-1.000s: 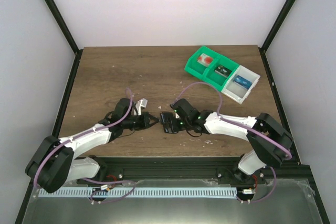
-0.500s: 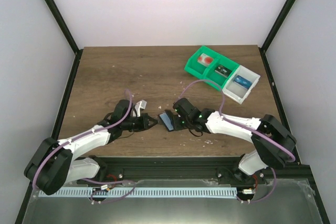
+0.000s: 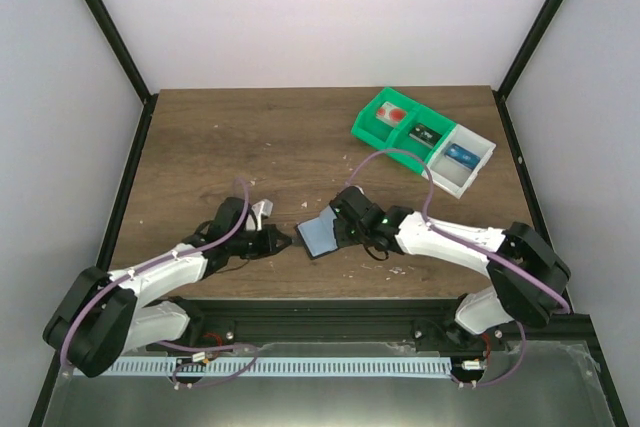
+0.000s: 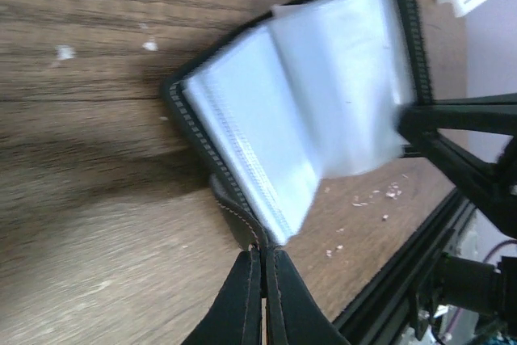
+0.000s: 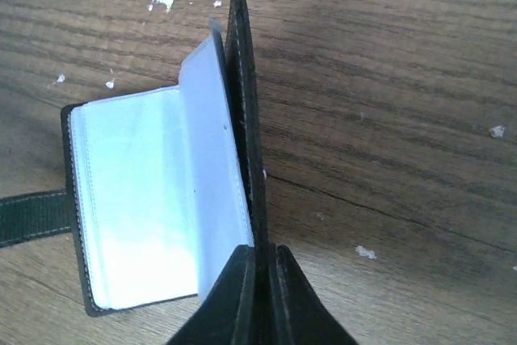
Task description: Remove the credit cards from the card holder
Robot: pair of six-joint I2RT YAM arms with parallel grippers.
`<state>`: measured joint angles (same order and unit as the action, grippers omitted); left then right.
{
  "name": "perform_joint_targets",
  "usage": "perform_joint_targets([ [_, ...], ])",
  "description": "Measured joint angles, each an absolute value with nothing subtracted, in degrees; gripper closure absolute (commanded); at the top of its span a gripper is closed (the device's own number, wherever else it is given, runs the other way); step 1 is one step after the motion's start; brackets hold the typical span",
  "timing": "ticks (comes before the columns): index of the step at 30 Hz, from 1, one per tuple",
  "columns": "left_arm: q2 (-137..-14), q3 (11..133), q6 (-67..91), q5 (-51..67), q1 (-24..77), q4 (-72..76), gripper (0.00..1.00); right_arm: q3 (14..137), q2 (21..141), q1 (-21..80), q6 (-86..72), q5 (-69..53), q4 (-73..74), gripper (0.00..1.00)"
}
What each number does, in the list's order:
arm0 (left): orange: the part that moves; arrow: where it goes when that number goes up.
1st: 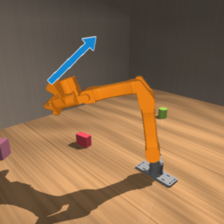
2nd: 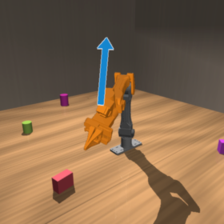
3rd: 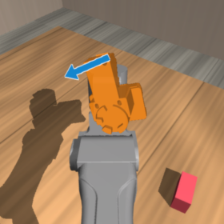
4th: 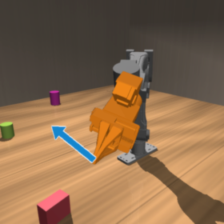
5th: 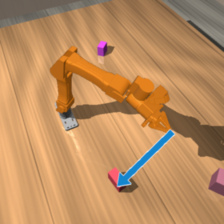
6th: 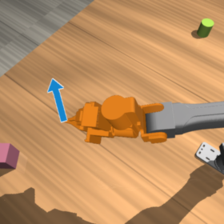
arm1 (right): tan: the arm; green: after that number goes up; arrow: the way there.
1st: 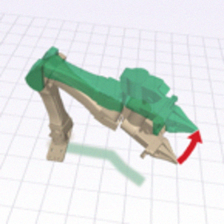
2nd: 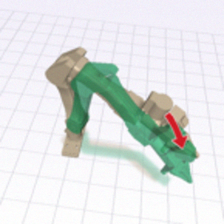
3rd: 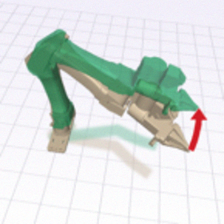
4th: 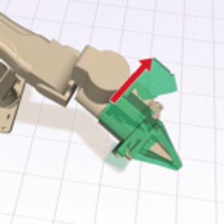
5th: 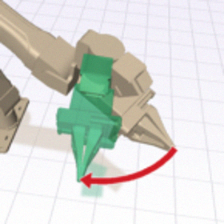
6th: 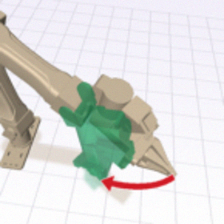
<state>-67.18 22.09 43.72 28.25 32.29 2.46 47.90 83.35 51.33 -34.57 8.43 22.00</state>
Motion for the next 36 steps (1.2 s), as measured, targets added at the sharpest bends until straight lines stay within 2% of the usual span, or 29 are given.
perform_joint_targets([
  [9, -65.39, 21.89, 42.11, 25.96, 26.15, -2.44, 1.00, 44.62, 79.53, 51.33, -37.41, 5.78, 20.47, 0.99],
  [12, -63.46, 21.89, 41.67, 25.08, 24.73, -4.01, 1.00, 41.67, 78.54, 51.33, -39.48, 4.12, 18.76, 0.83],
  [15, -62.15, 21.89, 41.45, 25.12, 24.73, -4.54, 1.00, 38.46, 77.23, 51.35, -41.82, 2.15, 17.34, 0.75],
  [18, -62.24, 21.89, 41.10, 26.09, 24.60, -4.51, 1.00, 37.76, 77.08, 51.35, -43.51, 1.52, 18.04, 0.57],
  [20, -62.59, 21.89, 40.51, 26.94, 24.56, -4.34, 1.00, 38.04, 76.84, 51.37, -43.88, 1.26, 18.68, 0.53],
  [22, -62.92, 21.89, 39.97, 27.77, 24.51, -4.21, 1.00, 39.86, 76.77, 51.37, -43.90, 0.80, 20.62, 0.53],
  [26, -63.29, 21.74, 39.31, 29.43, 24.45, -3.16, 1.00, 45.80, 76.79, 51.37, -43.33, -1.13, 22.41, 0.60],
  [32, -63.29, 21.61, 39.11, 31.11, 24.45, -2.46, 1.00, 47.66, 77.84, 51.37, -42.61, -5.67, 16.69, 0.72],
  [36, -63.24, 21.61, 39.16, 31.22, 24.45, -2.48, 0.98, 47.64, 83.11, 51.42, -42.04, -6.79, 11.55, 0.80],
])
